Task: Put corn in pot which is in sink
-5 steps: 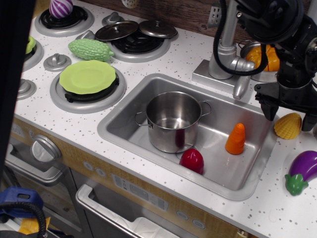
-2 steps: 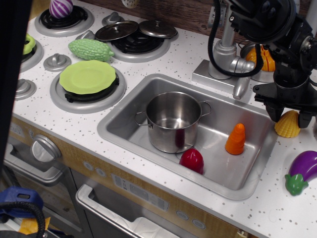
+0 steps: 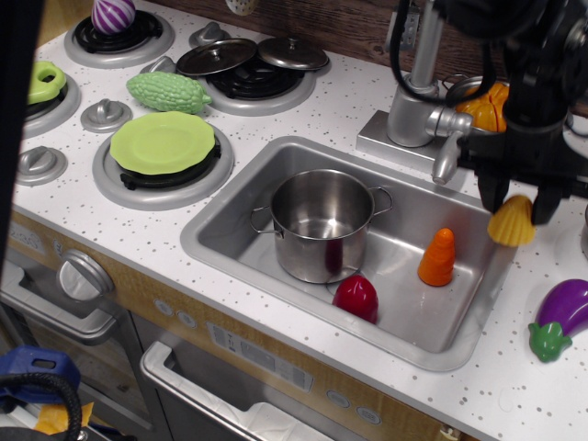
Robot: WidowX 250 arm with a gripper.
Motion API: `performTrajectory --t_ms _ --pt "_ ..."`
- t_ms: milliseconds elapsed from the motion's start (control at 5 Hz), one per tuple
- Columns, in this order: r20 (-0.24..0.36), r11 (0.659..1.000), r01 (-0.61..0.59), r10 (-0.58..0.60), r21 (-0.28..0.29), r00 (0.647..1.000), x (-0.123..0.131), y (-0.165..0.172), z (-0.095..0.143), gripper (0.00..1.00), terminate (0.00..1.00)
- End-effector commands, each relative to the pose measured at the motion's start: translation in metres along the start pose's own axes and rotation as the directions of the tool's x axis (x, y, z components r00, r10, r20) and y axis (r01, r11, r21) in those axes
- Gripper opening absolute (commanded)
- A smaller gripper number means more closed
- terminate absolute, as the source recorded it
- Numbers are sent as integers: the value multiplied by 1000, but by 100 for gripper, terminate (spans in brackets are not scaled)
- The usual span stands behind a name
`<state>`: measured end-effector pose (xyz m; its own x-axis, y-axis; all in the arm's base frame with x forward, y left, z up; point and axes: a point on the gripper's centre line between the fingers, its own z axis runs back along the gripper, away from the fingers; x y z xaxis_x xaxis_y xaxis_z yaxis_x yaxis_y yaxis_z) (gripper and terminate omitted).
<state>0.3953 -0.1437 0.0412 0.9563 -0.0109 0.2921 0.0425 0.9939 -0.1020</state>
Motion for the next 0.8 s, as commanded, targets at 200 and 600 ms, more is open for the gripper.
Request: performTrajectory --t_ms 200,600 --pt "79 992 102 -108 75 991 8 21 62 0 0" --pt "88 979 172 -182 107 979 -7 65 72 0 0"
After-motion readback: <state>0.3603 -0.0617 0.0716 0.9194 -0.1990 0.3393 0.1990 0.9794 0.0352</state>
